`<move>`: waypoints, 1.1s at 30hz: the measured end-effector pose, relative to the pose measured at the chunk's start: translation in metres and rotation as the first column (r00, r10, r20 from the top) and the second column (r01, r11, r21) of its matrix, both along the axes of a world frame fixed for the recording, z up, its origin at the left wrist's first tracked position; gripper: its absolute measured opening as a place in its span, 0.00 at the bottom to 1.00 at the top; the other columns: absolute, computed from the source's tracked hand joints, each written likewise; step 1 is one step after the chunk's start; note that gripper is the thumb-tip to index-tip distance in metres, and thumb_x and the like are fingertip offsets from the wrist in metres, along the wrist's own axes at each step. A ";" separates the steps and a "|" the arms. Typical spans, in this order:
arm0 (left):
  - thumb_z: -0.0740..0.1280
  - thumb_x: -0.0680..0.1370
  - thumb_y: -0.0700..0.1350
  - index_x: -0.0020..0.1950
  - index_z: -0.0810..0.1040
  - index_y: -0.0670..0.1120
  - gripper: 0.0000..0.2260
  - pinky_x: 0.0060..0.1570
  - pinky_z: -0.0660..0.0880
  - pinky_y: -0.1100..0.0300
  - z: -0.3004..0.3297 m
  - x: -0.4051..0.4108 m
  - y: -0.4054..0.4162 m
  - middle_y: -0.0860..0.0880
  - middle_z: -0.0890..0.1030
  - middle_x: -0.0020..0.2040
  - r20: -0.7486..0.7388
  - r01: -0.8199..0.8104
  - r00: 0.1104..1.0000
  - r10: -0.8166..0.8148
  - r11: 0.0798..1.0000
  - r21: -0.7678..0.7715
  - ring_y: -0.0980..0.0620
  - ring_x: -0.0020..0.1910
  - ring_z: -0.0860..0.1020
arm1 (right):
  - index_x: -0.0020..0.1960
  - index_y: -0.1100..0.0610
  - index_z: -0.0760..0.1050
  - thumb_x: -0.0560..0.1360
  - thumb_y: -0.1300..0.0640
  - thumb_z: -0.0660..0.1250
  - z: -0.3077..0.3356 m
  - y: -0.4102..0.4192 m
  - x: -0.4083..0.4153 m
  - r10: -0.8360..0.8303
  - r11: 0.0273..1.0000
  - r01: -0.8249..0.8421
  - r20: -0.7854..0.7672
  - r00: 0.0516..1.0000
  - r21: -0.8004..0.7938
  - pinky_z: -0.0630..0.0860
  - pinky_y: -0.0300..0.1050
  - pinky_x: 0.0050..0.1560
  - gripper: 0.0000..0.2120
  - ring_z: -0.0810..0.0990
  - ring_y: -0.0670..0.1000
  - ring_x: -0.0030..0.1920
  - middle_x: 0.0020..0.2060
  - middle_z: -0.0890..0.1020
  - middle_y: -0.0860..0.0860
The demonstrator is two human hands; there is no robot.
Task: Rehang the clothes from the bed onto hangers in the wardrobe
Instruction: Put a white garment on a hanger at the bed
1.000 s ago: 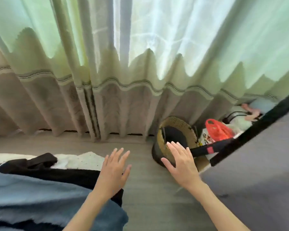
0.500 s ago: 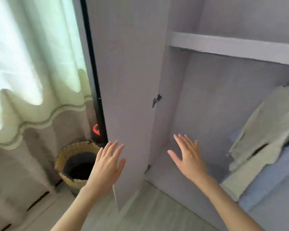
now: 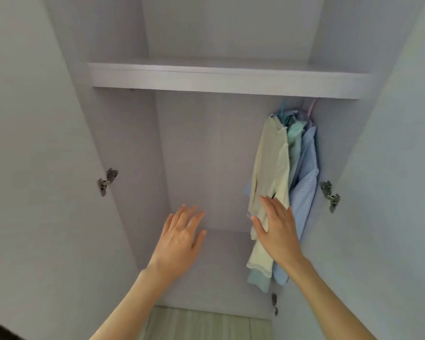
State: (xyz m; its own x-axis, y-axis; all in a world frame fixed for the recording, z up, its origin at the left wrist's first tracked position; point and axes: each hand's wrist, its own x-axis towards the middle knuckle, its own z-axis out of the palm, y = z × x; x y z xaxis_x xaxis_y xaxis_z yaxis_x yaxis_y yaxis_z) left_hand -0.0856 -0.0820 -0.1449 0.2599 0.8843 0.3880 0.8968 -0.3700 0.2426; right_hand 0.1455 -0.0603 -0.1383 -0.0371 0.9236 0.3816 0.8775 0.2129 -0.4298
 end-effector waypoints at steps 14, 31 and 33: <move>0.46 0.77 0.57 0.69 0.70 0.45 0.27 0.68 0.62 0.52 0.001 0.160 0.150 0.45 0.70 0.69 0.131 0.206 0.974 -0.186 0.964 -0.166 0.45 0.70 0.66 | 0.70 0.59 0.67 0.80 0.57 0.58 0.048 0.151 0.106 -0.153 0.986 0.097 -0.490 0.858 -0.138 0.62 0.38 0.64 0.19 0.69 0.51 0.67 0.67 0.71 0.54; 0.61 0.78 0.56 0.74 0.58 0.49 0.27 0.60 0.70 0.54 0.005 0.251 0.300 0.49 0.69 0.68 0.435 0.296 0.889 -0.145 0.906 -0.303 0.49 0.65 0.69 | 0.35 0.61 0.72 0.75 0.60 0.61 0.077 0.332 0.128 -0.315 0.906 0.168 -0.353 0.881 -0.389 0.75 0.55 0.51 0.10 0.73 0.55 0.41 0.34 0.74 0.54; 0.60 0.79 0.53 0.74 0.58 0.48 0.26 0.61 0.69 0.56 0.001 0.250 0.305 0.49 0.69 0.68 0.476 0.320 0.865 -0.156 0.903 -0.286 0.51 0.65 0.69 | 0.39 0.64 0.74 0.76 0.58 0.62 0.075 0.339 0.123 -0.312 0.906 0.164 -0.354 0.882 -0.390 0.75 0.49 0.45 0.11 0.74 0.52 0.39 0.34 0.75 0.54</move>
State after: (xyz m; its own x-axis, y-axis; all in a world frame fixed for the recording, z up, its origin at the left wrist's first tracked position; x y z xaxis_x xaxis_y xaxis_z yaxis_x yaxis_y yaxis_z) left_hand 0.1644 0.2231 -0.1435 0.3583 0.9133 0.1937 0.5641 -0.3771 0.7346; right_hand 0.2682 0.2788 -0.0637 0.2879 0.9574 -0.0227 0.6182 -0.2039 -0.7591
